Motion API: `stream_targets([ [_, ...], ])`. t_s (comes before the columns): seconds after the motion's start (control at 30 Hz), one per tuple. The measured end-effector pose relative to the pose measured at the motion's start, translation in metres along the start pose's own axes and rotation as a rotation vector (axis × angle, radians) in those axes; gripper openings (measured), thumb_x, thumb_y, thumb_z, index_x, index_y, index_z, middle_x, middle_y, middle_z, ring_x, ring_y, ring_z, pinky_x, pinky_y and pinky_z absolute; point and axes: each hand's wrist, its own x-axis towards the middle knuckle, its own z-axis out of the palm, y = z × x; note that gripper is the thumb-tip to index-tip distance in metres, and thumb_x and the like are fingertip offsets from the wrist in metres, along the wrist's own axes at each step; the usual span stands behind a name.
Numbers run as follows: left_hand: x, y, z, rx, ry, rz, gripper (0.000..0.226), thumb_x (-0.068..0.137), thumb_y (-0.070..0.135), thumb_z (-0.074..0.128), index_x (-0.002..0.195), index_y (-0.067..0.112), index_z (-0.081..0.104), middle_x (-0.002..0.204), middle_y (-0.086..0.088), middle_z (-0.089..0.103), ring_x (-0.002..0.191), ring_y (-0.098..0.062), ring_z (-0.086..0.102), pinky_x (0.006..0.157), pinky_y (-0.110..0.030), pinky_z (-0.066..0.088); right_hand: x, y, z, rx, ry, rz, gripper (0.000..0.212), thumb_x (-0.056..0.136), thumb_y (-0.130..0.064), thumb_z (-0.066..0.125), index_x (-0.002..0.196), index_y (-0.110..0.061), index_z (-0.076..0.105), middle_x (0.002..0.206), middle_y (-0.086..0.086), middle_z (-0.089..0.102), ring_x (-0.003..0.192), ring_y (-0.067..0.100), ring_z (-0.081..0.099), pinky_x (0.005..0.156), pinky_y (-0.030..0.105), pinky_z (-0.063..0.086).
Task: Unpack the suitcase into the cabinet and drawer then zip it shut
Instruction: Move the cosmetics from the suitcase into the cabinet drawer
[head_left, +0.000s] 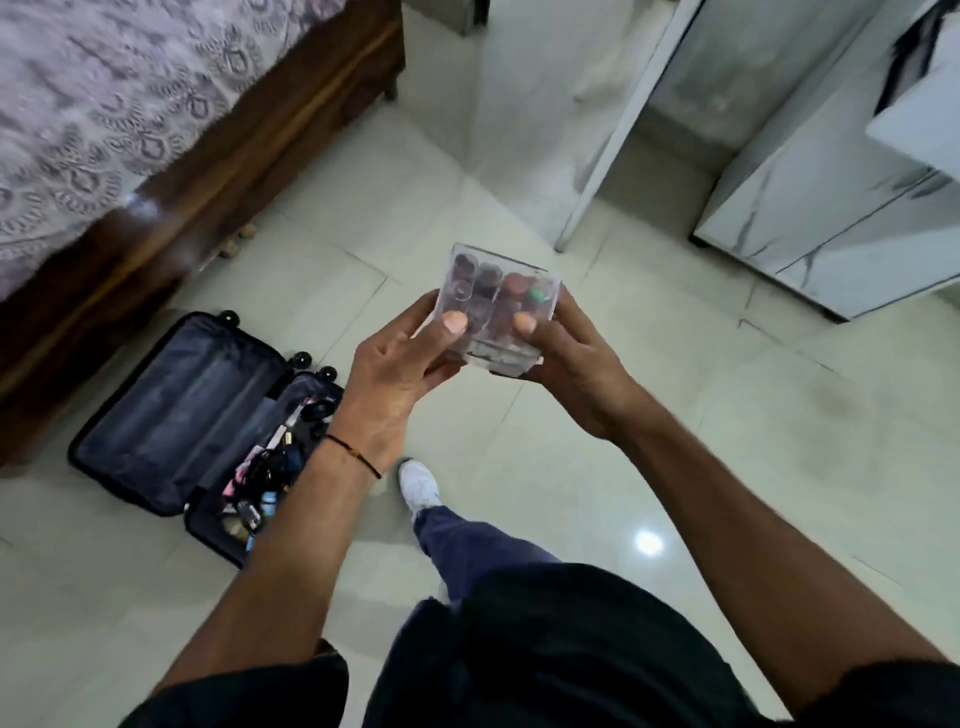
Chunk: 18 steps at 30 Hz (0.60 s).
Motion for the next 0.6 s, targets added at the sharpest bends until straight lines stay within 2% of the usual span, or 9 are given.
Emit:
stream_targets([
  [0.1,-0.033,0.001,0.034,0.027,-0.094,0.019,0.047,0.084,0.038,0.067,0.129,0.025,0.063,0.121,-0.013,0.068,0.113,-0.03,0.064,0.103,-0.04,0.049,-0.05,-0.009,-0.015,0.033,0.137,-0.07,0.049,0.088,-0.026,0.066,0.134,-0.015,0.053,0.136,0.02,0.057,0.12,0.043,0.059,0.095,0.061,0.051],
  [0.17,-0.054,-0.001,0.059,0.047,-0.15,0.025,0.037,0.087,0.041,0.062,0.122,0.03,0.065,0.114,-0.008,0.07,0.103,-0.022,0.066,0.097,-0.037,0.051,-0.08,-0.015,-0.025,0.027,0.194,-0.085,0.044,0.088,-0.022,0.064,0.131,-0.014,0.057,0.133,0.02,0.06,0.118,0.042,0.061,0.095,0.064,0.05],
  [0.27,-0.073,-0.005,0.091,0.068,-0.233,0.021,0.034,0.088,0.047,0.058,0.119,0.034,0.065,0.11,-0.001,0.071,0.102,-0.019,0.066,0.09,-0.037,0.054,-0.117,-0.028,-0.046,-0.001,0.228,-0.111,0.04,0.088,-0.021,0.063,0.128,-0.015,0.06,0.128,0.017,0.064,0.115,0.039,0.064,0.092,0.061,0.053],
  [0.5,-0.063,0.012,0.178,0.174,-0.377,0.002,0.046,0.08,0.052,0.065,0.124,0.036,0.062,0.115,0.007,0.071,0.108,-0.018,0.066,0.086,-0.035,0.055,-0.17,-0.062,-0.117,0.023,0.35,-0.181,0.04,0.086,-0.025,0.062,0.125,-0.019,0.065,0.122,0.016,0.068,0.109,0.04,0.067,0.082,0.049,0.058],
  [0.6,-0.037,0.023,0.236,0.244,-0.44,0.016,0.039,0.087,0.048,0.064,0.124,0.036,0.062,0.115,0.005,0.071,0.106,-0.017,0.067,0.084,-0.033,0.055,-0.178,-0.08,-0.165,0.073,0.463,-0.221,0.038,0.085,-0.026,0.062,0.122,-0.022,0.067,0.116,0.012,0.072,0.107,0.041,0.068,0.088,0.055,0.055],
])
